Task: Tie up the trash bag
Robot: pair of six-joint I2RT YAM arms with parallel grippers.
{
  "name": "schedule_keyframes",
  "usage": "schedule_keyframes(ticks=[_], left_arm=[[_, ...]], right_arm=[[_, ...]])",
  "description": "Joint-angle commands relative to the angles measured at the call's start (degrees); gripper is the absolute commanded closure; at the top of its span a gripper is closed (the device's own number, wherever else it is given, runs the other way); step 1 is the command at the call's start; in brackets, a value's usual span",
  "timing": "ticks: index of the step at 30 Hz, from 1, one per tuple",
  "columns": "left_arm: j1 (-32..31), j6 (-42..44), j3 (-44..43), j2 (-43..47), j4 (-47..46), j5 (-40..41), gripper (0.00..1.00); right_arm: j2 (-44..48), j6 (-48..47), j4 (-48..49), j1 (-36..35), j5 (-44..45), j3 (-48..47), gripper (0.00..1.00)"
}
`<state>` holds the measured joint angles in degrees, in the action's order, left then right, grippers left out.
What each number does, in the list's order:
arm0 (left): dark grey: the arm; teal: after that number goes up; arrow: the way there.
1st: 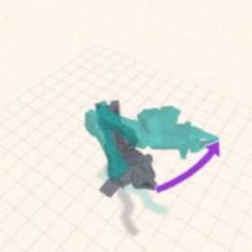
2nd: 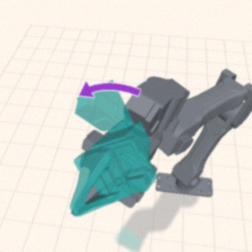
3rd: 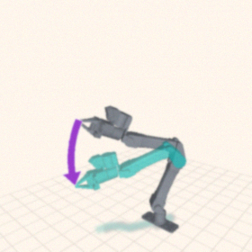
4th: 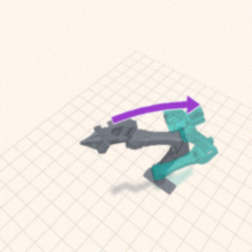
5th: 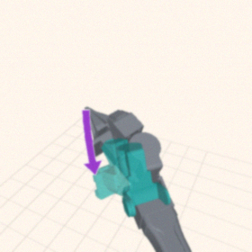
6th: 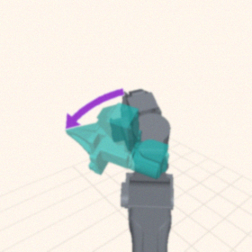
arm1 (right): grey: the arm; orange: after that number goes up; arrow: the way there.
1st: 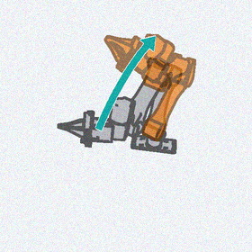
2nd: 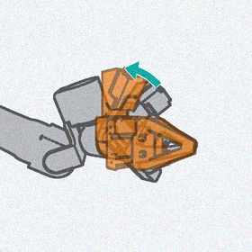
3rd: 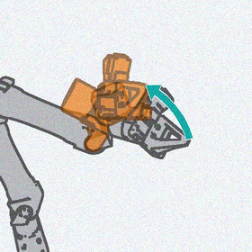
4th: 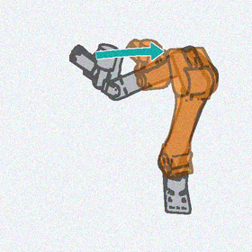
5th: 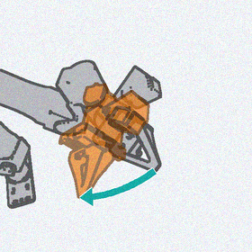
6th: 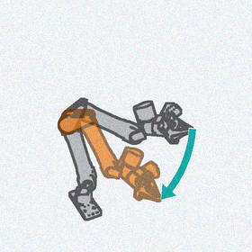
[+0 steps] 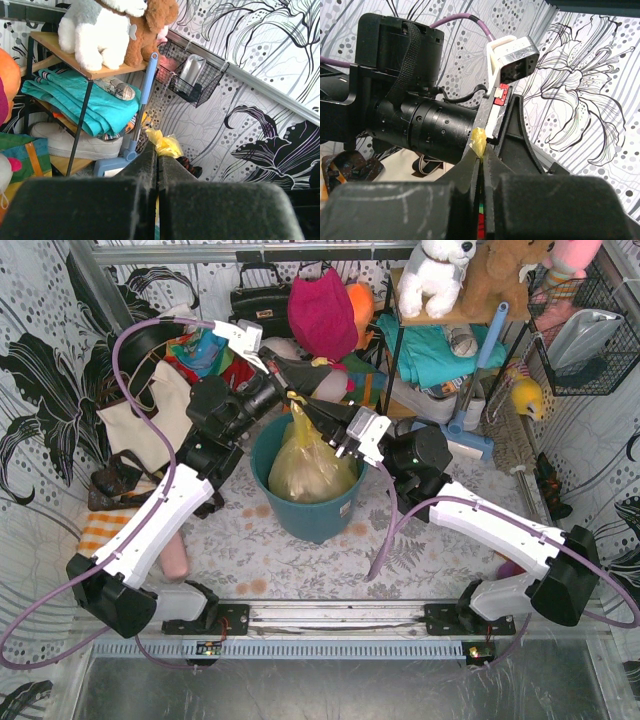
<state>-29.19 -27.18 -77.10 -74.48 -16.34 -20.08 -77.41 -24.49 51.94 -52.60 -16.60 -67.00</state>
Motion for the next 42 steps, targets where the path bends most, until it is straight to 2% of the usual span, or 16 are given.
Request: schedule_keyframes(ticks=[1,3,5,6,8,10,12,14,17,22,28,34,39,42], left_arm=[[-0.57,0.75,1.52,1.80,-1.69,1.23,0.98],[-0.60,1.22,3.60,2.38,-1.44,4.12,0.90],[-0.58,1.00,5.18,3.17,-1.48,6.66,0.73],[-0.57,0.99,5.57,3.46,-1.64,6.83,0.69],[-0.55,1.20,5.59,4.08,-1.84,7.51,0.58],[-0.56,2.08,4.53,4.27,-1.04,8.10,0.48],[-0.60,3.24,2.84,4.42,0.57,9.10,0.37],[-0.51,4.66,1.37,4.59,1.87,10.29,0.29],[-0.52,6.74,0.01,5.56,2.82,13.26,0.22],[-0.52,10.08,0.33,7.60,4.40,23.12,0.15],[-0.47,14.78,5.06,10.57,5.81,43.02,0.12],[0.62,16.96,12.64,12.94,3.26,55.45,0.08],[4.35,13.34,19.43,14.62,3.06,59.50,0.01],[7.01,10.72,24.09,15.43,3.36,60.97,0.02]], right_arm=[[0.74,3.21,4.44,0.58,0.32,3.70,1.00],[1.46,5.03,6.09,0.60,0.81,6.70,1.00],[2.08,7.09,6.44,0.57,0.69,8.54,1.00],[2.49,7.62,5.73,0.64,0.51,8.71,1.00],[3.41,8.19,3.47,0.58,0.25,8.37,0.82],[4.53,8.72,1.93,0.61,0.42,7.93,0.56],[5.85,8.58,0.16,0.57,0.56,7.37,0.38],[7.78,7.99,-2.10,0.60,1.29,6.65,0.29],[10.30,5.50,-6.43,0.61,3.81,5.58,0.21],[13.78,-2.08,-15.49,0.66,11.39,3.42,0.14],[16.23,-7.46,-22.85,3.91,19.17,3.54,0.11],[17.00,-2.86,-26.79,15.49,21.00,7.20,0.07],[18.05,3.86,-26.54,26.19,23.71,14.00,0.02],[19.89,7.72,-25.68,31.44,25.95,19.41,0.03]])
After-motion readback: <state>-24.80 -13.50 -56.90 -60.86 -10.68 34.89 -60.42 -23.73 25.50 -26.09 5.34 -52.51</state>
